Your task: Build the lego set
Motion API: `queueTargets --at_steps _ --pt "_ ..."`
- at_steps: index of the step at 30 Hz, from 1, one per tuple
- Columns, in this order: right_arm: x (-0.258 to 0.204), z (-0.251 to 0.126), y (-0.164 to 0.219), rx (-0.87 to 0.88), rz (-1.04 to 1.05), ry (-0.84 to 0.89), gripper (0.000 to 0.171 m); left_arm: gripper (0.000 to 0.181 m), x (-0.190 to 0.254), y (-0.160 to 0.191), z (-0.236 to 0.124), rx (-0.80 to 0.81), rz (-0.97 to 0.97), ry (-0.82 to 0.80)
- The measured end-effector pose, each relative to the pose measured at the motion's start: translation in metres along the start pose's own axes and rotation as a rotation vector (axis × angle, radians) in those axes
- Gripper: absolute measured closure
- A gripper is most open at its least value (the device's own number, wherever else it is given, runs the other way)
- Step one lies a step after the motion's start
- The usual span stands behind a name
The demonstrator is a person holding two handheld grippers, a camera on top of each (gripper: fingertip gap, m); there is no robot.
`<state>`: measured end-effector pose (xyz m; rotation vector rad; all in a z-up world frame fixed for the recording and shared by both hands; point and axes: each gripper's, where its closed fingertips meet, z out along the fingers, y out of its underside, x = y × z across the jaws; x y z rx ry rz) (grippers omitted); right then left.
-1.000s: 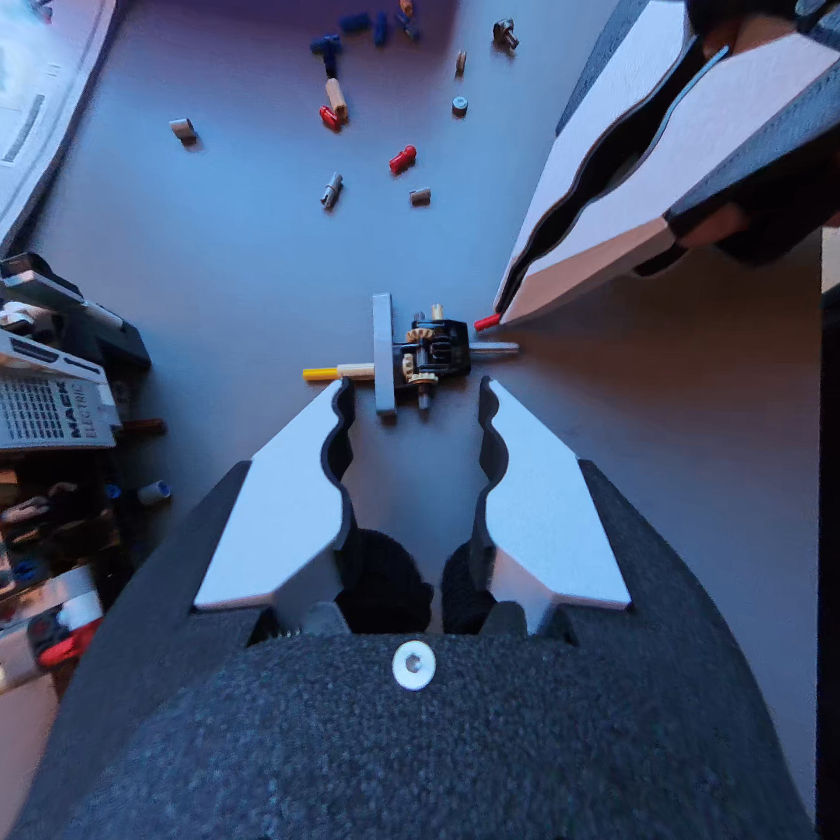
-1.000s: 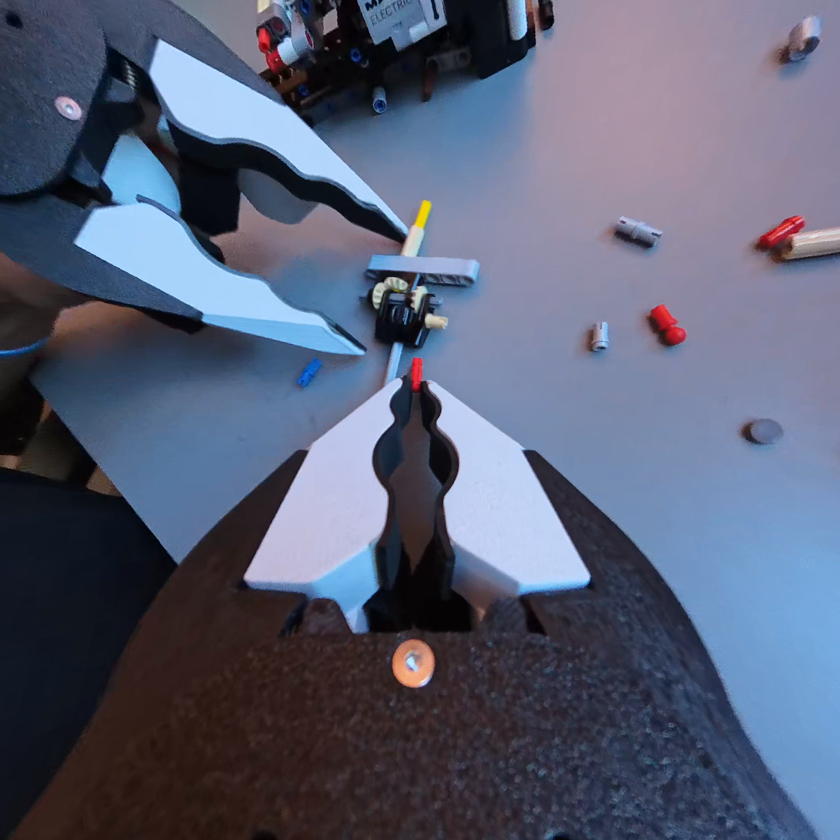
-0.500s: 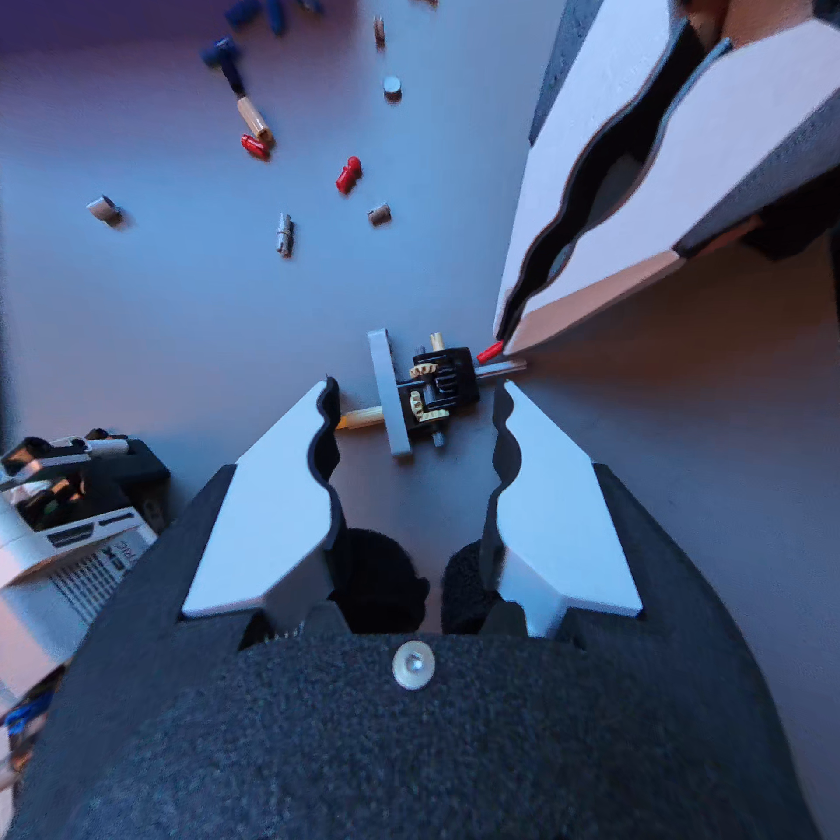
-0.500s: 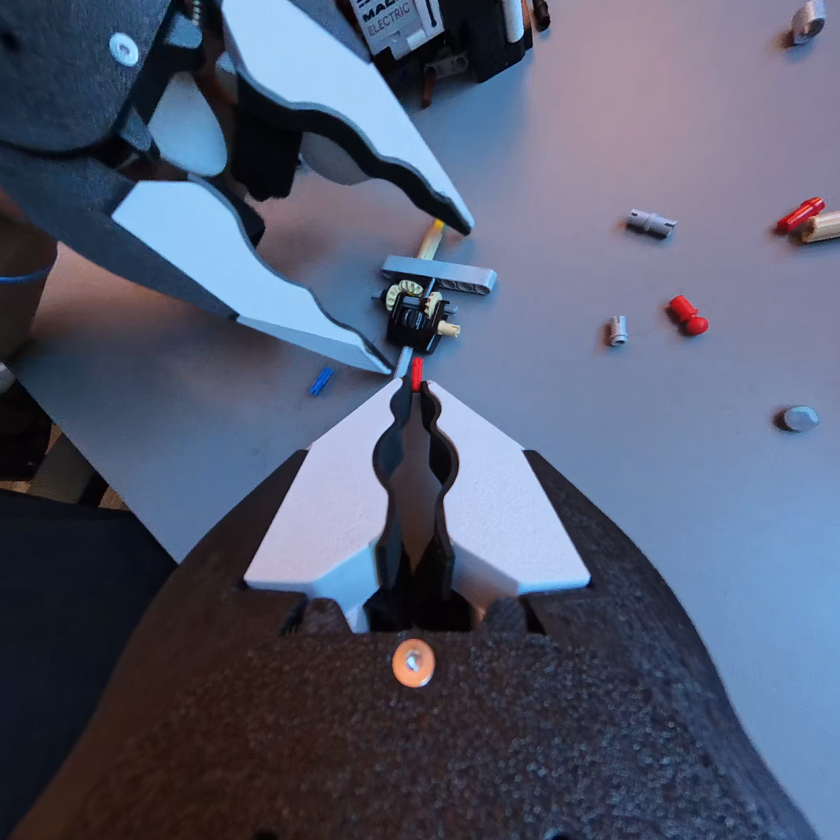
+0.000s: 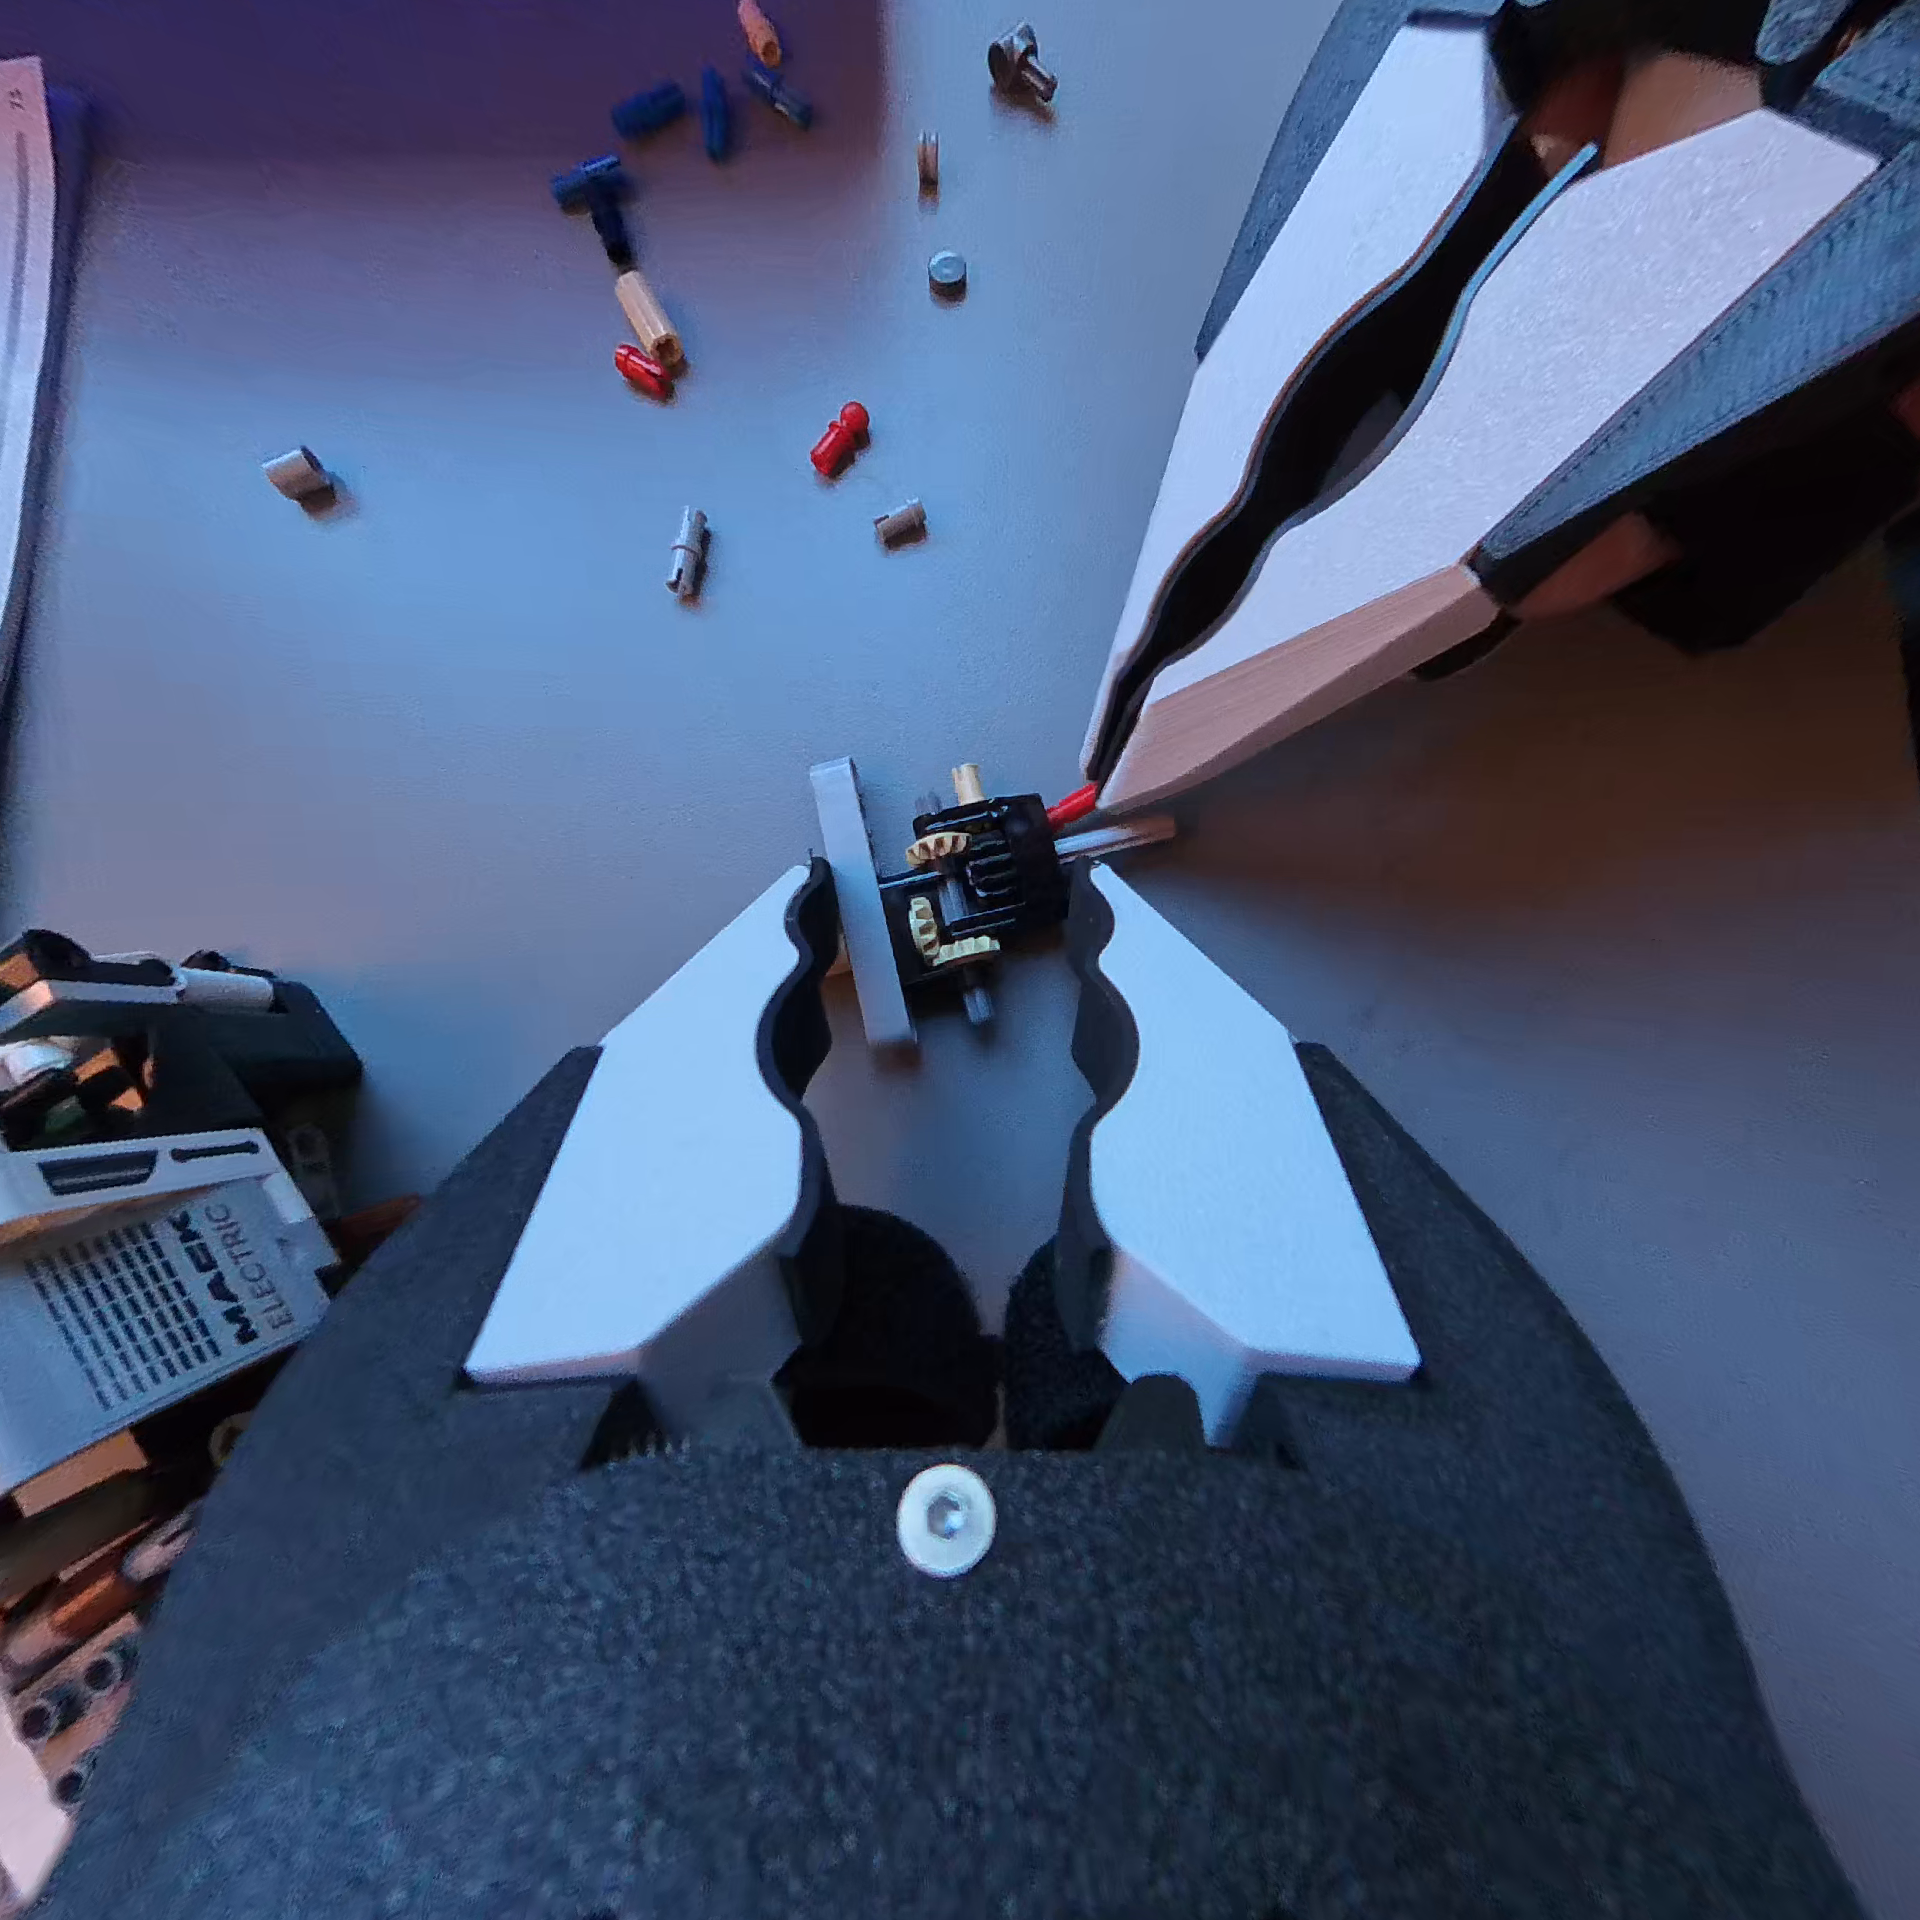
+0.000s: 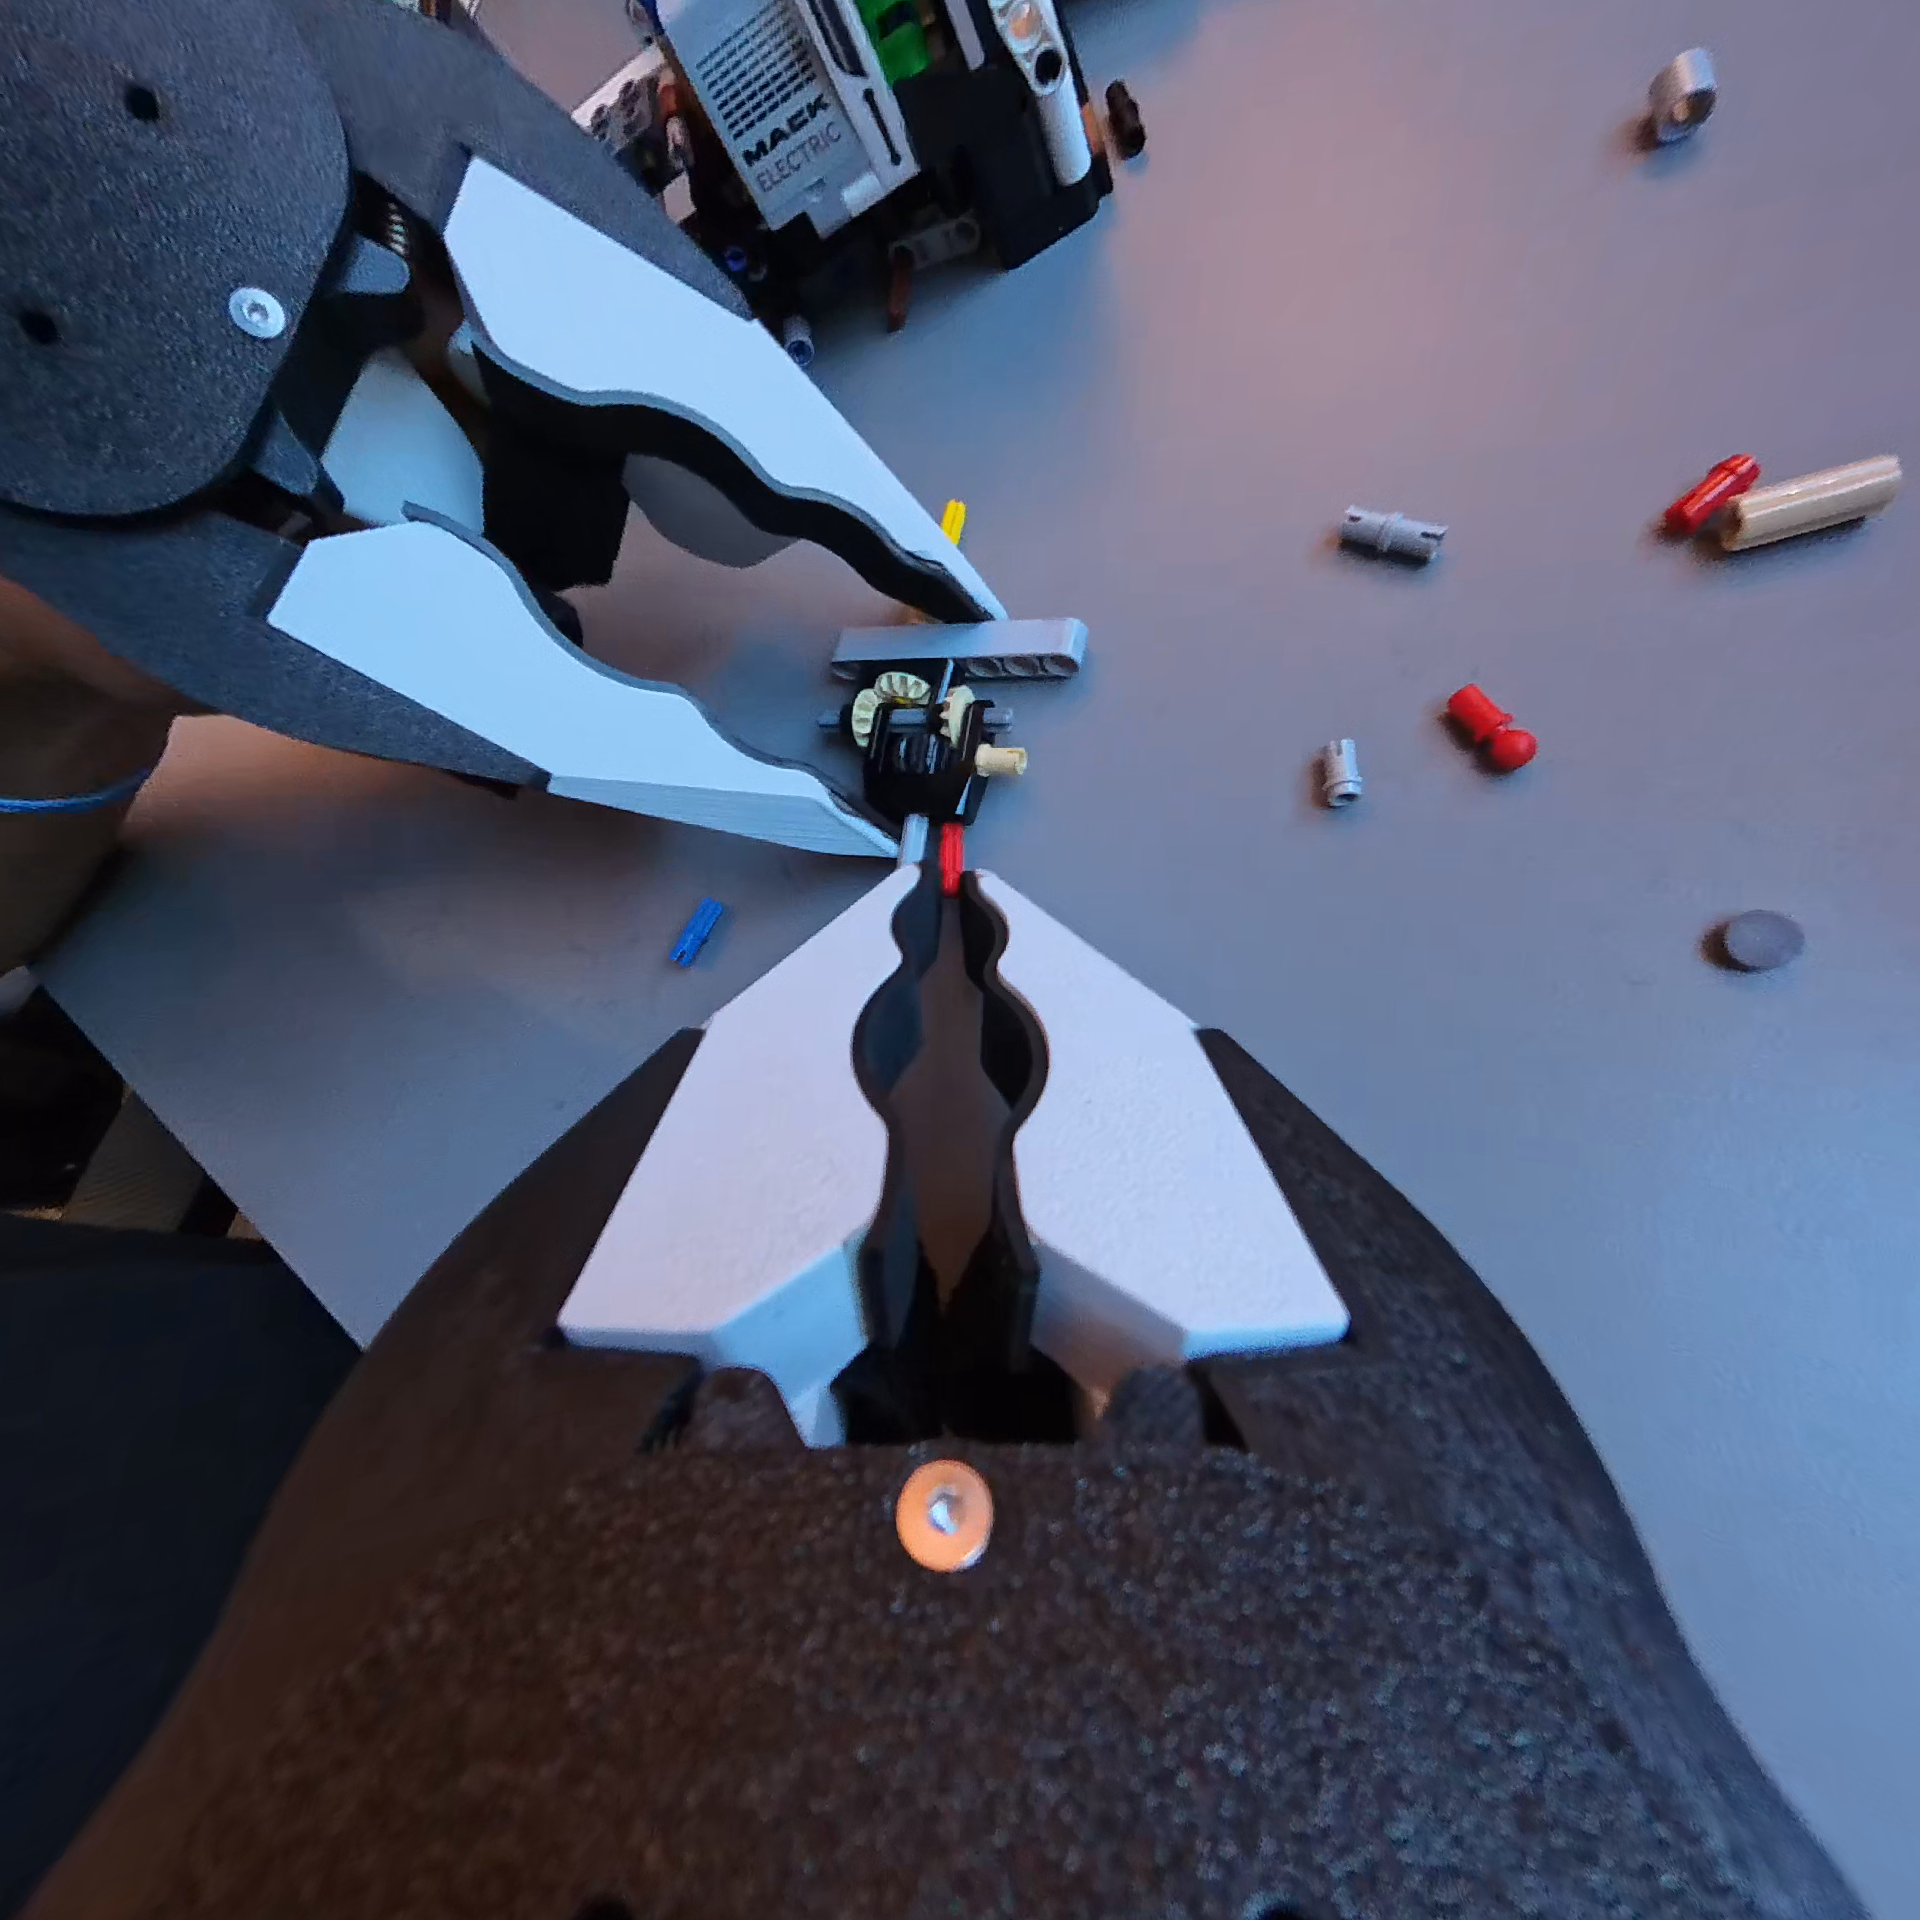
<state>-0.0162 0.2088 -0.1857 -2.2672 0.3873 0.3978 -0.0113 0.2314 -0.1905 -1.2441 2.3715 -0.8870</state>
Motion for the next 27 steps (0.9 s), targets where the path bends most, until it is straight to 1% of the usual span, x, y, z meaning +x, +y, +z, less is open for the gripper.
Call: queueTargets --at_steps 5,13,16,24,27 --pt "-0.0007 -0.0007 -0.0007 0.04 -0.02 0.019 0.169 0.139 -0.0002 -0.0002 0.0003 0.021 -0.026 -0.015" --pt "-0.001 -0.0022 -0.001 0.074 -0.183 0.128 0.169 0.139 0.0 -0.0001 0.0002 0.036 -0.039 -0.022" --pt "0.0002 -0.0014 -0.0009 0.073 -0.211 0.165 0.169 0.139 0.0 -0.0001 0.0002 0.036 -0.04 -0.023" --pt "0.0026 -0.0004 -0.0006 0.065 -0.254 0.224 0.169 0.139 -0.0005 -0.0003 0.0003 0.037 -0.049 -0.039" --pt "0.0027 0.0001 -0.001 0.063 -0.239 0.206 0.169 0.139 -0.0009 0.0 0.0 0.034 -0.05 -0.045"
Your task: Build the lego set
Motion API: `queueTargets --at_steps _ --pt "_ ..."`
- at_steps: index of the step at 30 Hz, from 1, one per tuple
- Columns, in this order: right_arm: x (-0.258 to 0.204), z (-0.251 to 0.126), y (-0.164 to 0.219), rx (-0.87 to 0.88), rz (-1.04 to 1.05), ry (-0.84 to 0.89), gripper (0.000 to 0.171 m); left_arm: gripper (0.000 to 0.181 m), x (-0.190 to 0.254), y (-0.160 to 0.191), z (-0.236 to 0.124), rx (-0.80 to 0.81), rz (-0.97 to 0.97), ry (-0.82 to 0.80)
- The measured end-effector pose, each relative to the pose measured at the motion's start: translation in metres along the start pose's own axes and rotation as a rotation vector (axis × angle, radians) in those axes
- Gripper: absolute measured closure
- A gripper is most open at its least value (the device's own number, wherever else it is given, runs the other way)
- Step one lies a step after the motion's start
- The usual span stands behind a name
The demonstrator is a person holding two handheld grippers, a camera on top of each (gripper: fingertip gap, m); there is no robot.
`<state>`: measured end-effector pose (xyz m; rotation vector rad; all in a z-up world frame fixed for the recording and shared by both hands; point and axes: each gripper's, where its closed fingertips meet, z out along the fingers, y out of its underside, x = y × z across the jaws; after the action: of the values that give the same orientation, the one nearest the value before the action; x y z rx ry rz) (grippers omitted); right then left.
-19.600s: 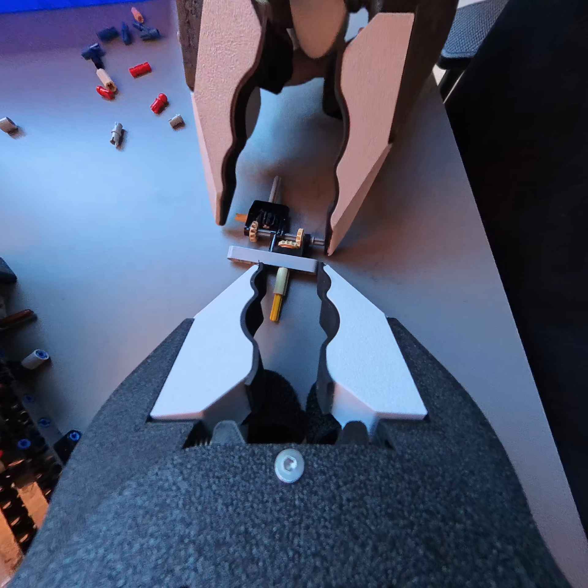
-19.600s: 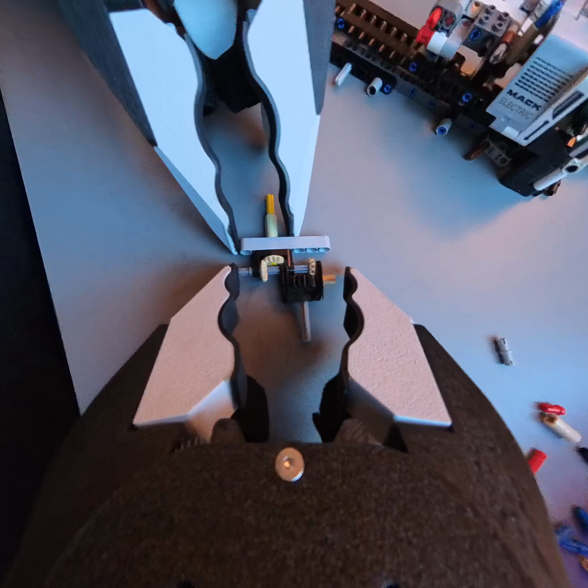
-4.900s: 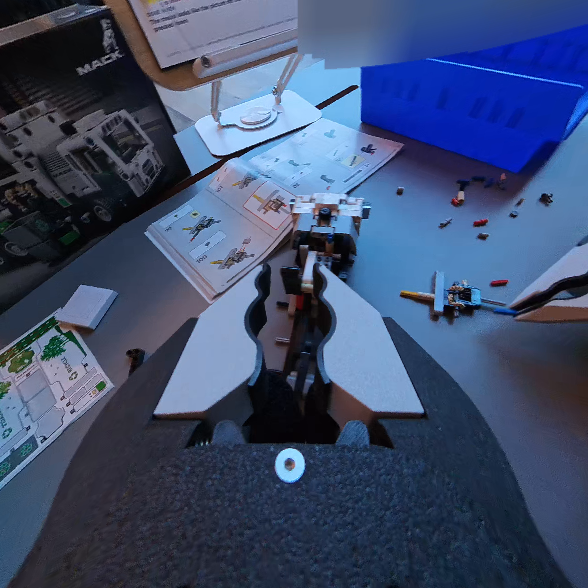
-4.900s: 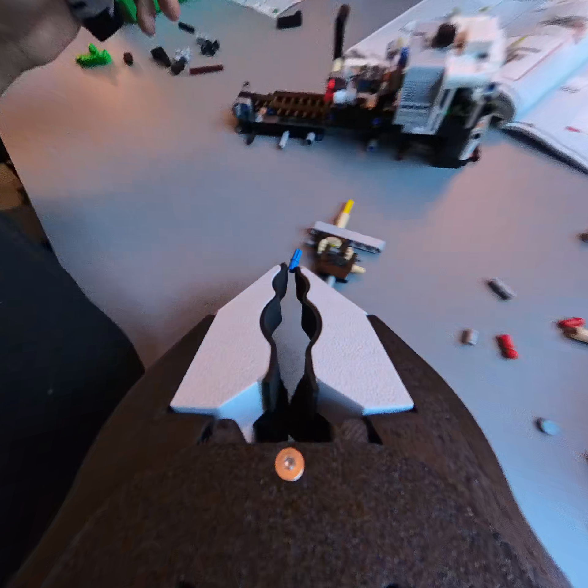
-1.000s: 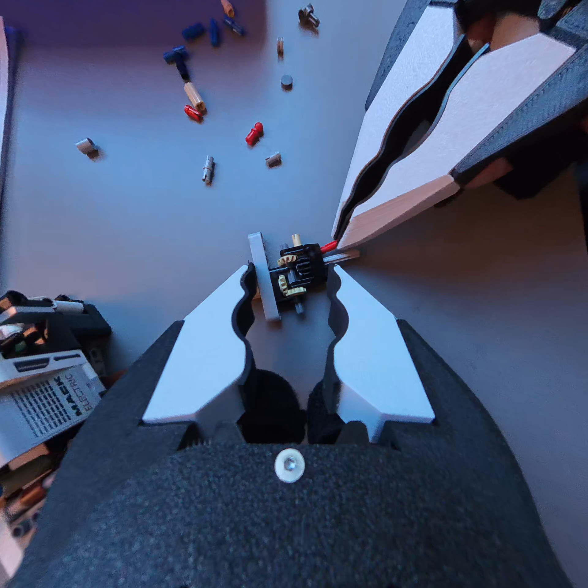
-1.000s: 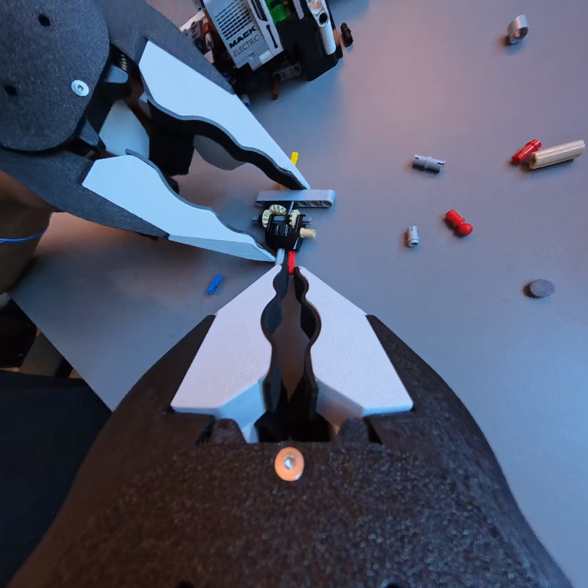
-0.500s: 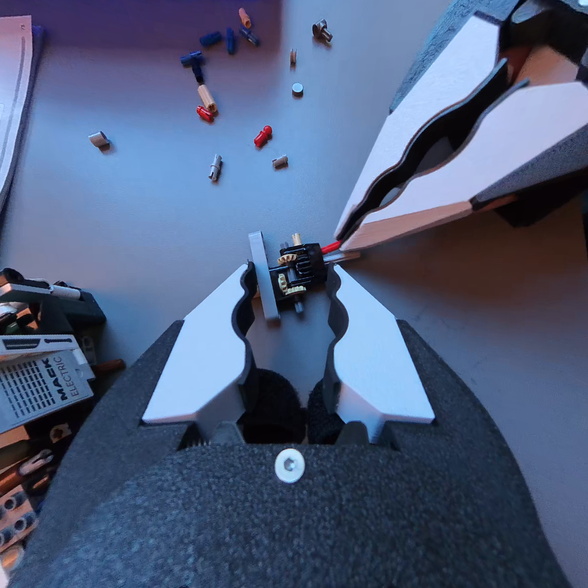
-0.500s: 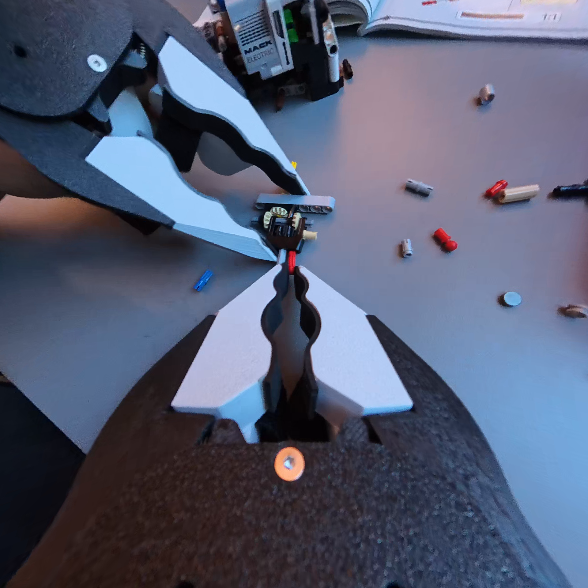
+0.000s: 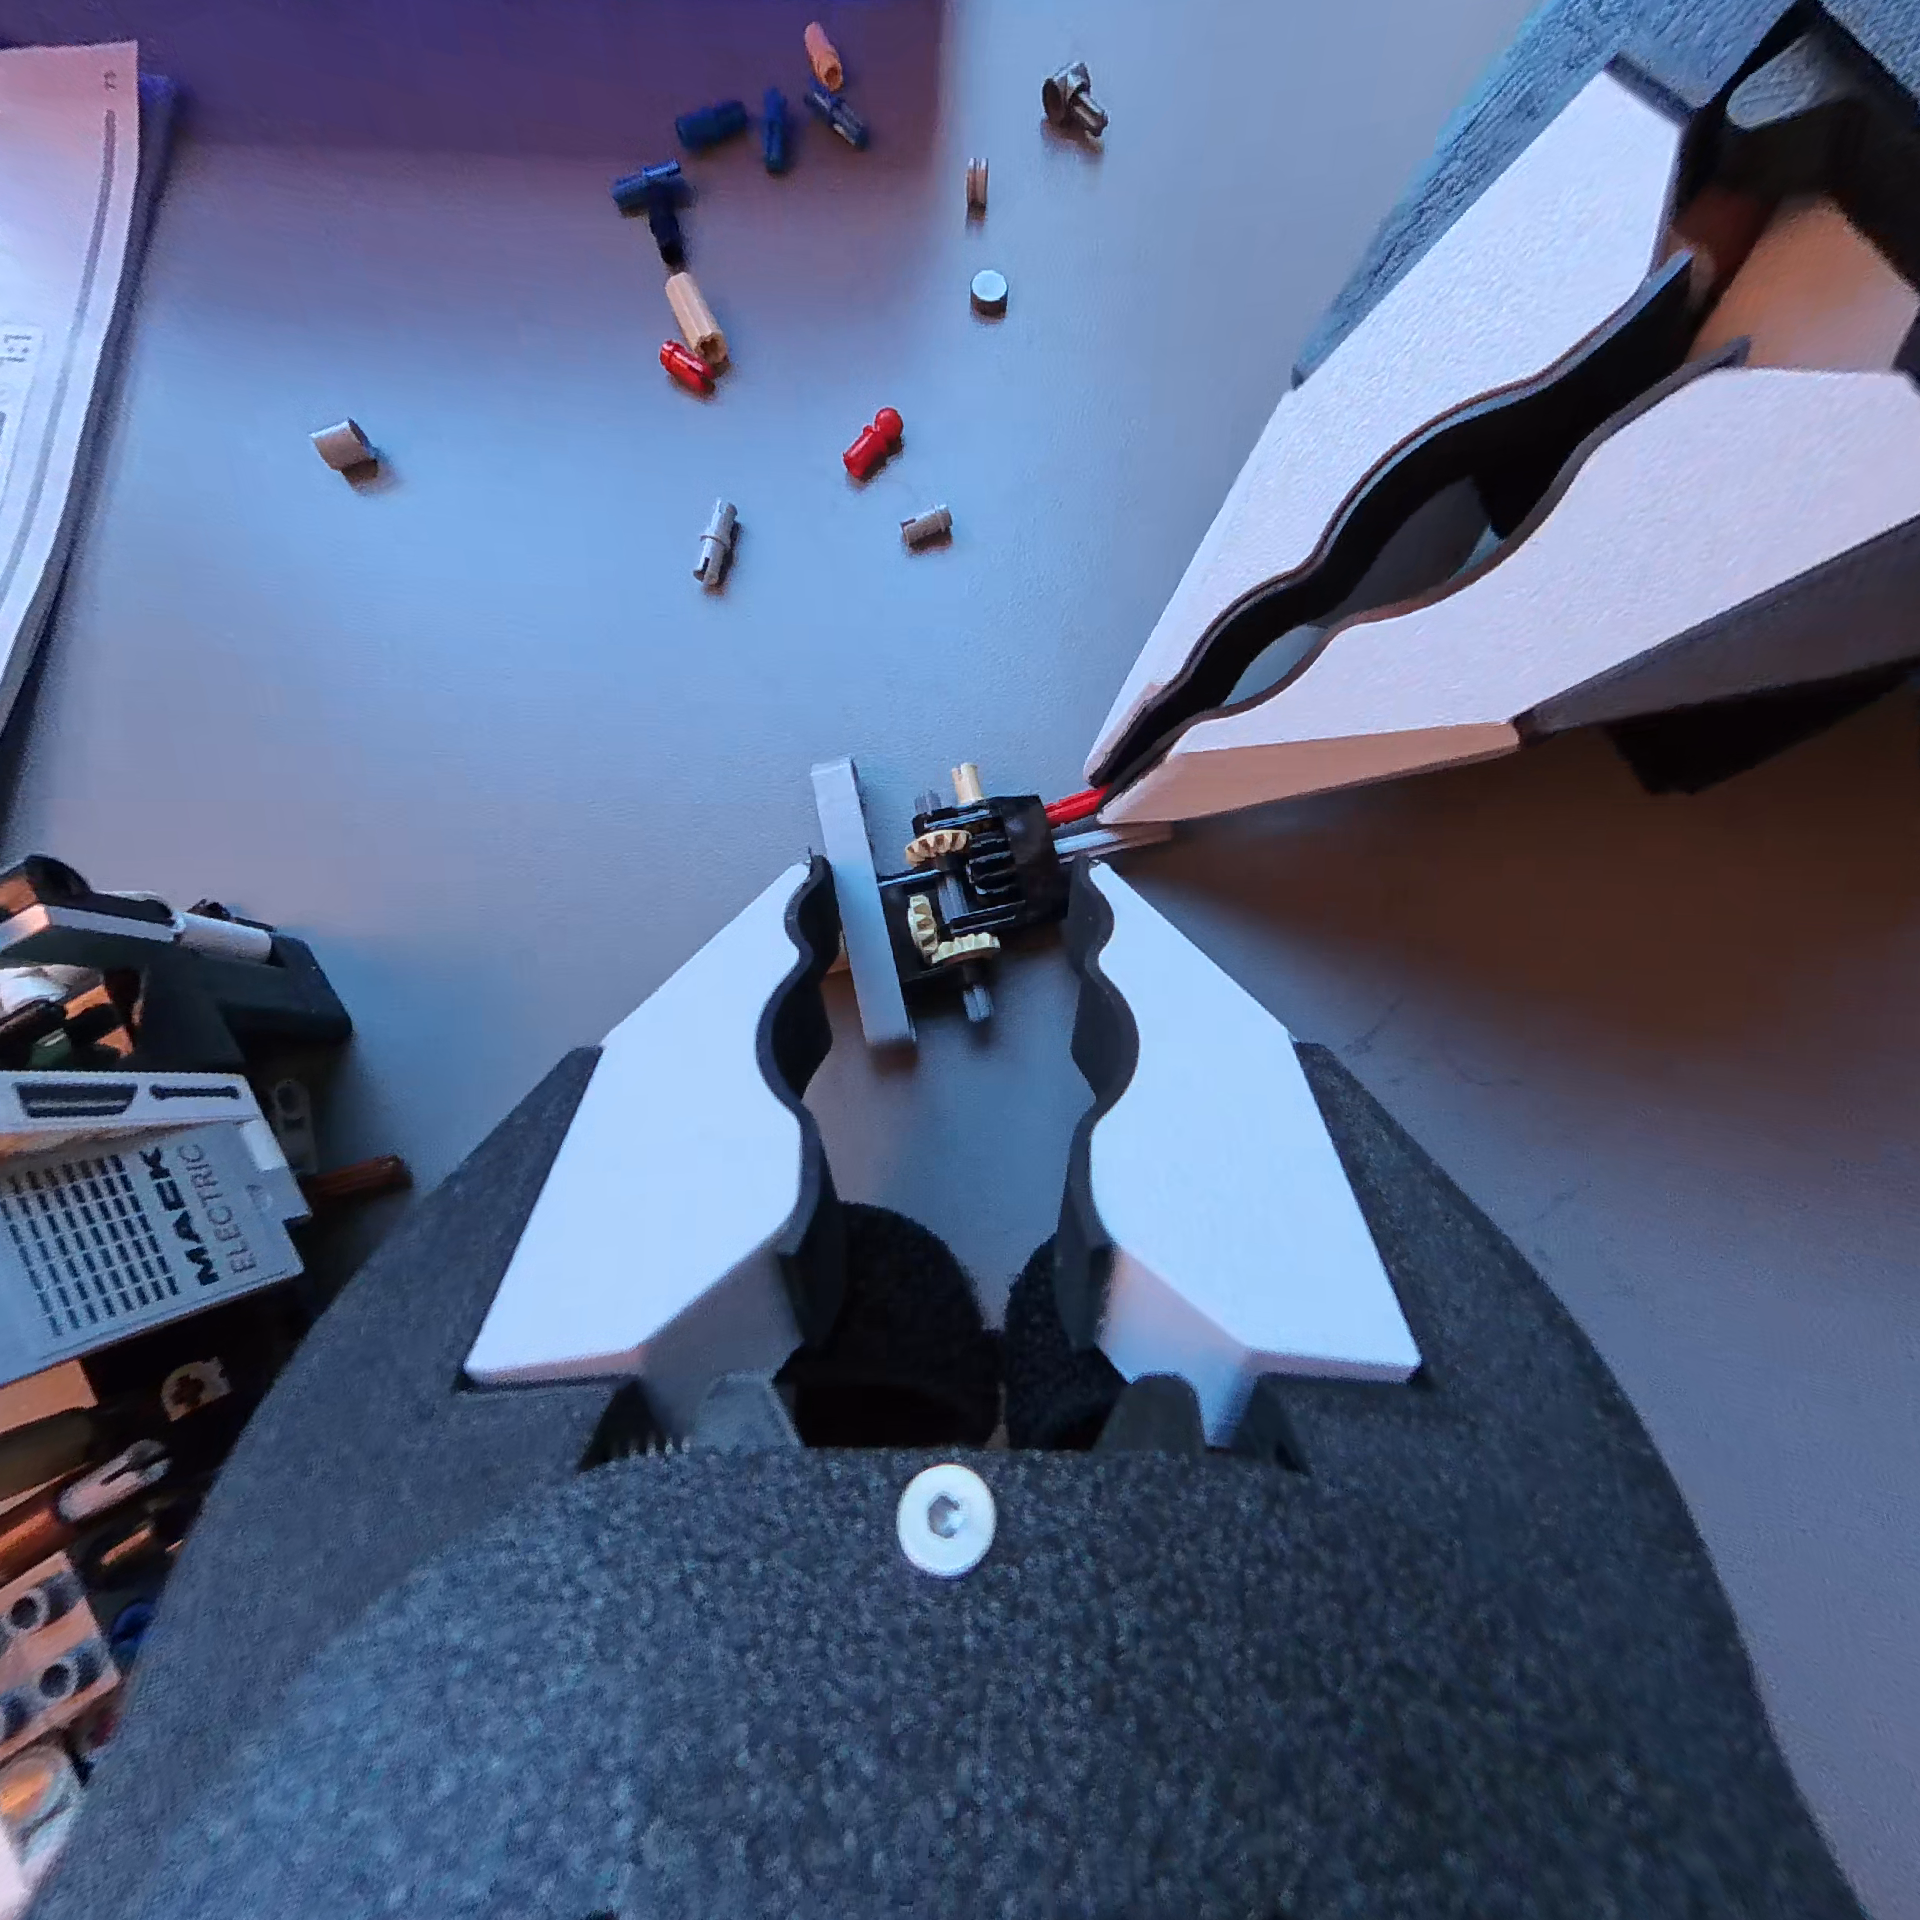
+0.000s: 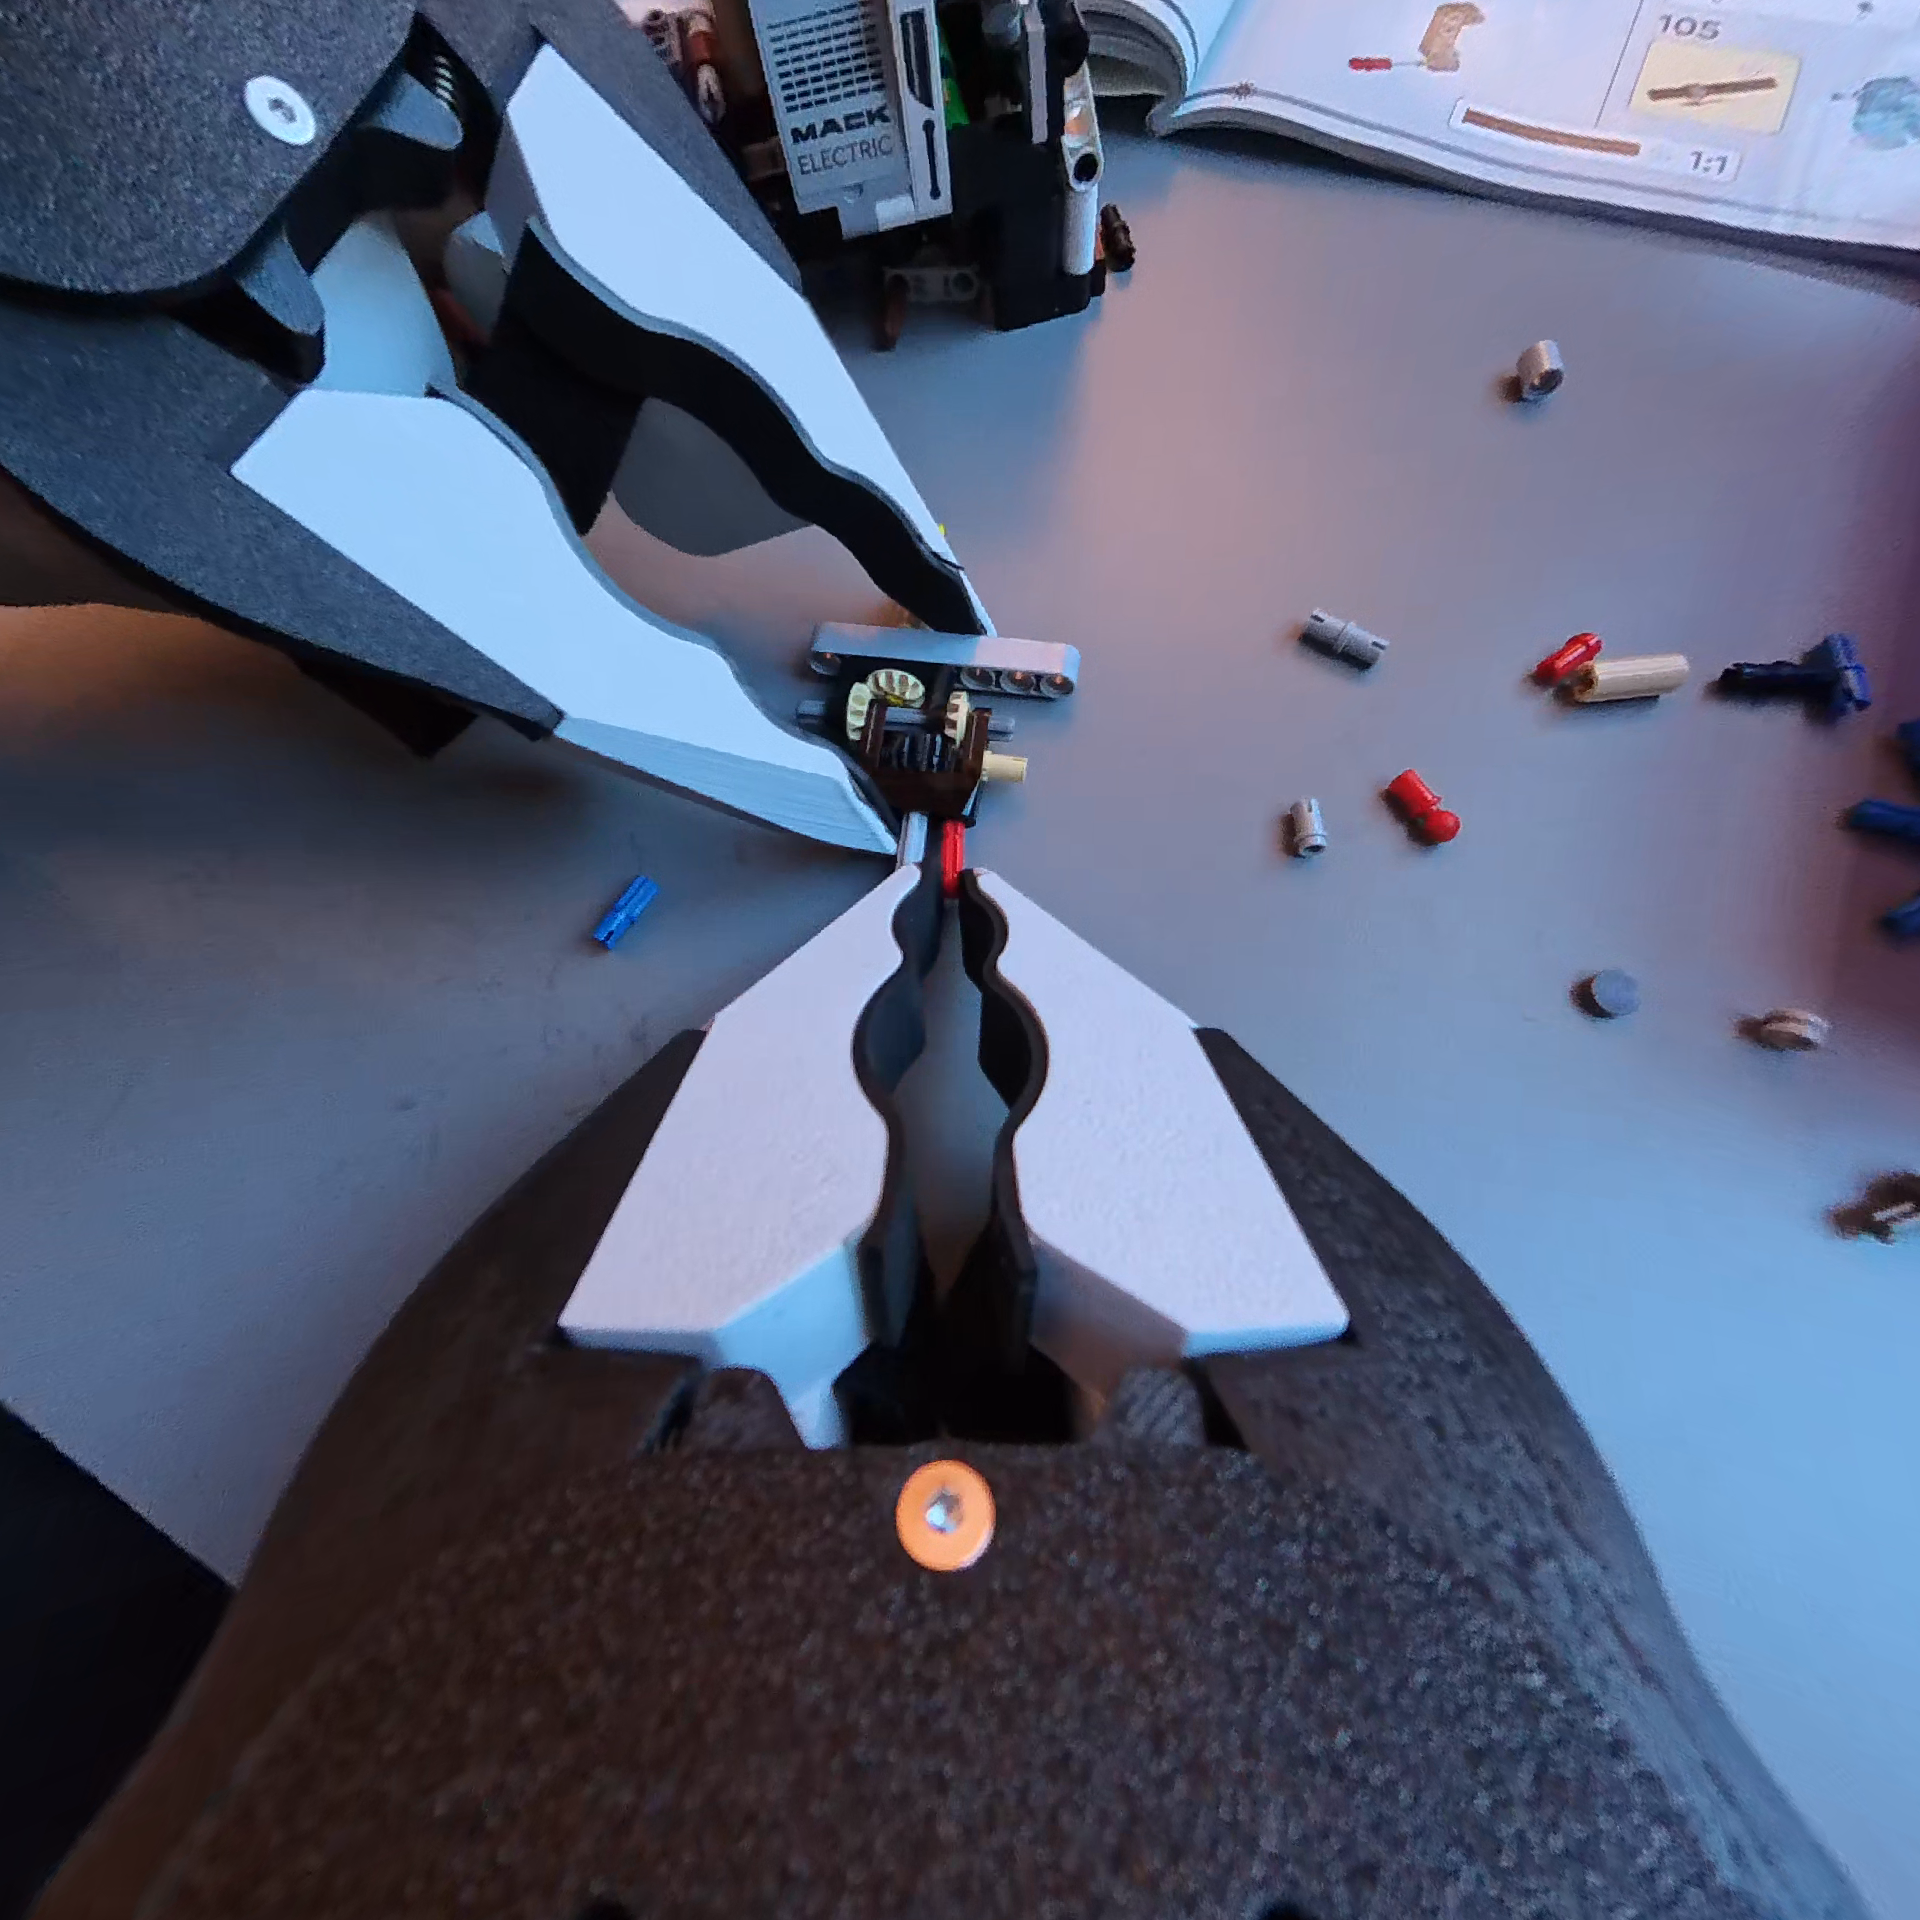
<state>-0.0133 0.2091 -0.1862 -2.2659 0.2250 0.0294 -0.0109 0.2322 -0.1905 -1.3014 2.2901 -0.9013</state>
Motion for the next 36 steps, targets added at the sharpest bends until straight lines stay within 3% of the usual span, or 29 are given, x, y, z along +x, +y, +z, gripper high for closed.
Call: queueTargets --at_steps 2,11,15,21,24,26,29,32,34,35,36 --pt "0.0 0.0 -0.001 0.003 0.006 -0.008 0.169 0.139 0.0 0.0 0.0 -0.001 0.0 -0.005" --pt "0.004 0.002 0.002 -0.013 -0.327 0.066 0.169 0.139 0.0 0.0 0.0 0.006 0.005 -0.004" --pt "0.003 -0.007 0.001 -0.013 -0.071 -0.108 0.169 0.139 0.002 0.001 -0.001 0.001 0.018 -0.003" --pt "0.022 -0.008 0.007 -0.049 0.003 -0.151 0.167 0.139 -0.006 -0.004 -0.006 0.023 0.065 -0.064" --pt "0.026 -0.012 -0.002 -0.022 0.024 -0.181 0.142 0.139 -0.007 -0.018 -0.016 0.1 0.074 -0.1" --pt "0.019 -0.023 -0.022 0.067 0.105 -0.29 0.14 0.139 -0.008 -0.03 -0.028 0.168 0.087 -0.142" --pt "-0.007 -0.05 -0.065 0.259 0.315 -0.637 0.135 0.139 -0.007 -0.049 -0.05 0.296 0.101 -0.227" --pt "-0.027 -0.055 -0.078 0.258 0.397 -0.825 0.132 0.139 -0.001 -0.064 -0.073 0.404 0.149 -0.337" --pt "-0.034 -0.058 -0.086 0.3 0.394 -0.844 0.146 0.139 0.006 -0.07 -0.083 0.445 0.176 -0.398" --pt "-0.036 -0.058 -0.086 0.295 0.382 -0.833 0.163 0.14 0.009 -0.072 -0.086 0.458 0.184 -0.426" --pt "-0.037 -0.059 -0.086 0.296 0.363 -0.819 0.165 0.139 0.011 -0.072 -0.088 0.459 0.19 -0.455"
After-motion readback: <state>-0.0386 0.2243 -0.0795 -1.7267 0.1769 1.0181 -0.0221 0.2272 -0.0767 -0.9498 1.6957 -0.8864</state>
